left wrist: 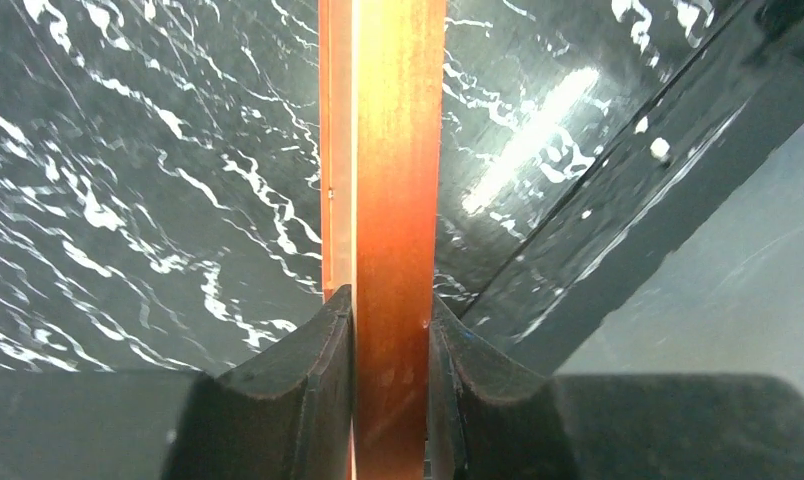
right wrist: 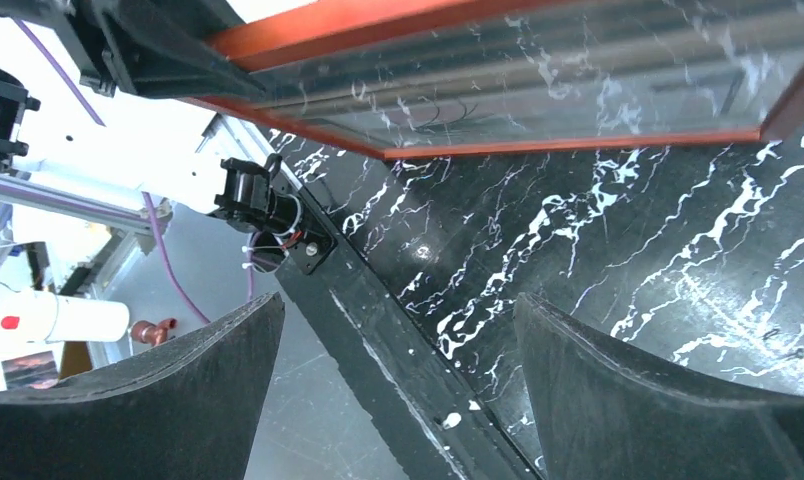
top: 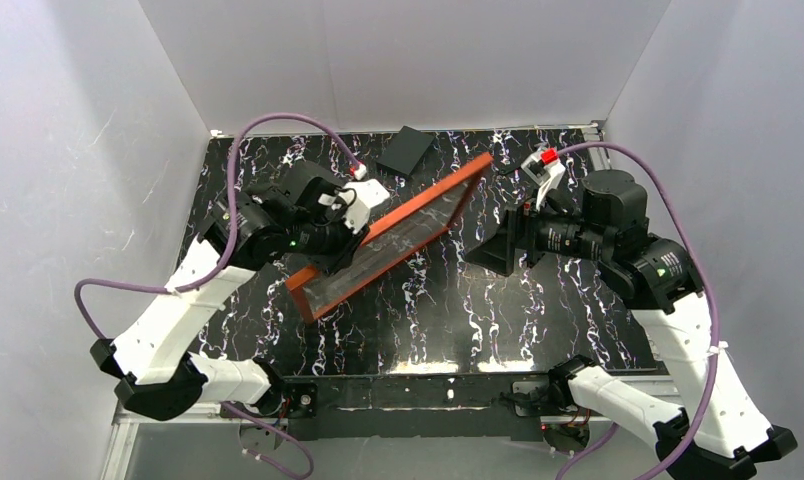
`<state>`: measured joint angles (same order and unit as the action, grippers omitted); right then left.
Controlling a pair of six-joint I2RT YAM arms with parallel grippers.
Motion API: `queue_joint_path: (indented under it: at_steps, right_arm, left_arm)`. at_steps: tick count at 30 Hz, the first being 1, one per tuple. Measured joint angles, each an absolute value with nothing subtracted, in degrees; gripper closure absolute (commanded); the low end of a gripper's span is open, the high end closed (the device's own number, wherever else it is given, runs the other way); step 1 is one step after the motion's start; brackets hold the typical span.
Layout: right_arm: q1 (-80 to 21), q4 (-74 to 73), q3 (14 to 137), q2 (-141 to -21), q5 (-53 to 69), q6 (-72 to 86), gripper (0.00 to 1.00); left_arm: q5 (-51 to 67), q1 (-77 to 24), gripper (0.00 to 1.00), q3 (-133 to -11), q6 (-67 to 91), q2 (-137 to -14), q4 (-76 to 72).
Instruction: Put the photo into the frame
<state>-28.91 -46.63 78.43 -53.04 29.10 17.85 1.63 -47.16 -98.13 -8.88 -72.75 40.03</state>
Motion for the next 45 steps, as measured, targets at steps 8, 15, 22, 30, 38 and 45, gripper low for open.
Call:
queue_joint_path:
  at_steps: [8, 15, 22, 30, 38, 45]
  right_arm:
    - [-28.88, -43.62, 72.2, -51.09, 30.3, 20.73, 0.07]
    - [-28.86, -41.78, 65.3, -51.07, 30.55, 22.72, 0.06]
    - [-28.84, -40.23, 62.13, -51.07, 30.89, 24.08, 0.07]
    - [-28.82, -38.7, 61.82, -51.09, 31.59, 24.53, 0.06]
    - [-28.45, -37.52, 58.96, -51.48, 31.7, 25.36, 0.07]
    - [-28.12, -37.1, 57.91, -51.46, 31.7, 25.39, 0.07]
  left_arm:
    - [5.34, -38.59, 1.0, -95.22, 7.79, -69.23, 36.8]
    - [11.07, -29.43, 1.0, -90.04, 20.03, -63.96, 34.06]
    - [17.74, -22.39, 1.0, -90.37, 28.34, -66.81, 36.07]
    - [26.41, -16.36, 1.0, -83.48, 31.66, -65.73, 33.36]
    - [28.73, -15.57, 1.0, -67.79, 33.65, -60.2, 31.07]
    - [29.74, -15.53, 1.0, -60.73, 30.02, -59.94, 29.34]
